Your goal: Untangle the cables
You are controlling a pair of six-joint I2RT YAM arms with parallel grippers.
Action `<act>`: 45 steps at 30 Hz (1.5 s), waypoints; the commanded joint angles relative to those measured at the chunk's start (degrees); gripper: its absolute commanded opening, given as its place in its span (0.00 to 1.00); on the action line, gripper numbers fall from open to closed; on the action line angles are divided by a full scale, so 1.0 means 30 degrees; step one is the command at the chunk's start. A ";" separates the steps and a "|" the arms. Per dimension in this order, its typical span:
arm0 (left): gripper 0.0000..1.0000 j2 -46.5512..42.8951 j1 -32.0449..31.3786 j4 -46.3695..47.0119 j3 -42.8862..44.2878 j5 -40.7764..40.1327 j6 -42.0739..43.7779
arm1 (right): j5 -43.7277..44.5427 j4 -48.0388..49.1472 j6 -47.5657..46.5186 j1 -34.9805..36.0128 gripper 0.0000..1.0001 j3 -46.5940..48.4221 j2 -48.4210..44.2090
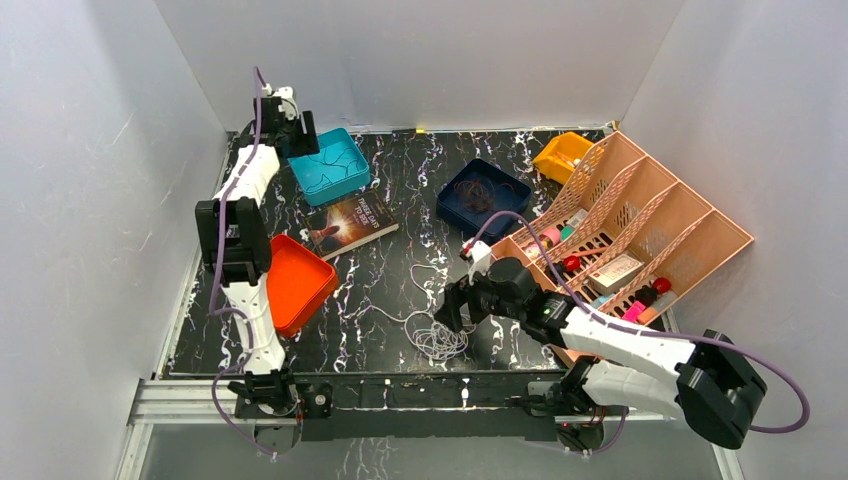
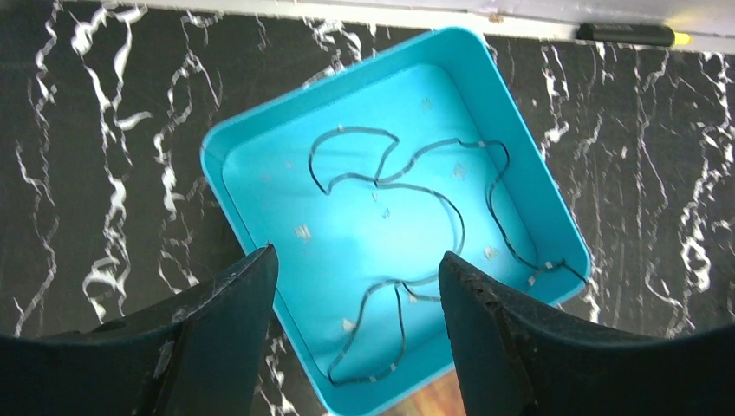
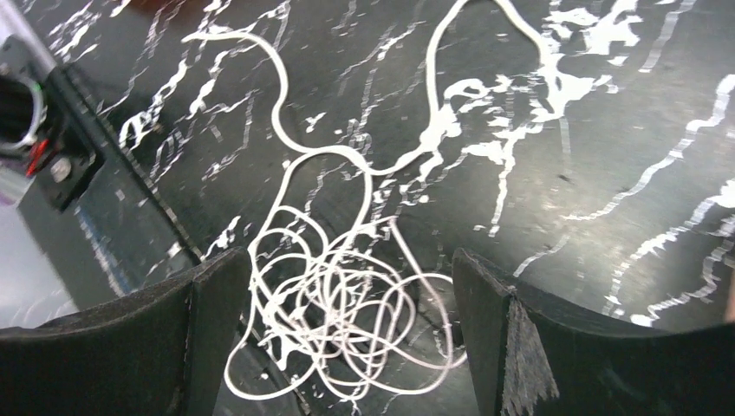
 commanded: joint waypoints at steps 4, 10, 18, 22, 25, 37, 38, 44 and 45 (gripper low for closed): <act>0.66 -0.4957 -0.1221 0.0415 -0.3545 0.0021 -0.1572 | 0.5560 -0.1780 0.1499 0.0093 0.95 0.1548 -0.1226; 0.65 -0.8955 -0.3294 0.0269 -0.8119 -0.0219 -0.2786 | 0.6901 -0.4231 0.1759 0.0087 0.95 0.3004 -0.1016; 0.63 -1.4541 -0.7761 -0.1380 -1.4044 -0.1044 -0.4044 | 0.5971 -0.5228 0.2149 0.0087 0.93 0.3467 -0.1005; 0.62 -1.6756 -0.9673 -0.2513 -1.6374 -0.1594 -0.5252 | 0.5534 -0.4907 0.2482 0.0087 0.93 0.3110 -0.0934; 0.62 -1.7766 -1.1027 -0.2923 -1.7721 -0.1851 -0.6133 | 0.5611 -0.4794 0.2846 0.0076 0.93 0.2824 -0.1028; 0.59 -1.8246 -1.6389 -0.1480 -2.0283 -0.2174 -0.7527 | 0.6068 -0.5553 0.3997 0.0085 0.88 0.2219 -0.1718; 0.58 -1.8323 -1.6583 -0.1038 -2.0513 -0.2061 -0.7708 | 0.6514 -0.5843 0.4396 0.0087 0.85 0.2158 -0.1878; 0.56 -1.7647 -1.7986 0.1112 -2.1159 -0.1782 -0.8390 | 0.7009 -0.6637 0.6297 0.0073 0.72 0.1360 -0.2717; 0.55 -1.7413 -1.8255 0.1235 -2.1174 -0.1763 -0.8369 | 0.6851 -0.6642 0.6529 0.0082 0.71 0.1149 -0.2790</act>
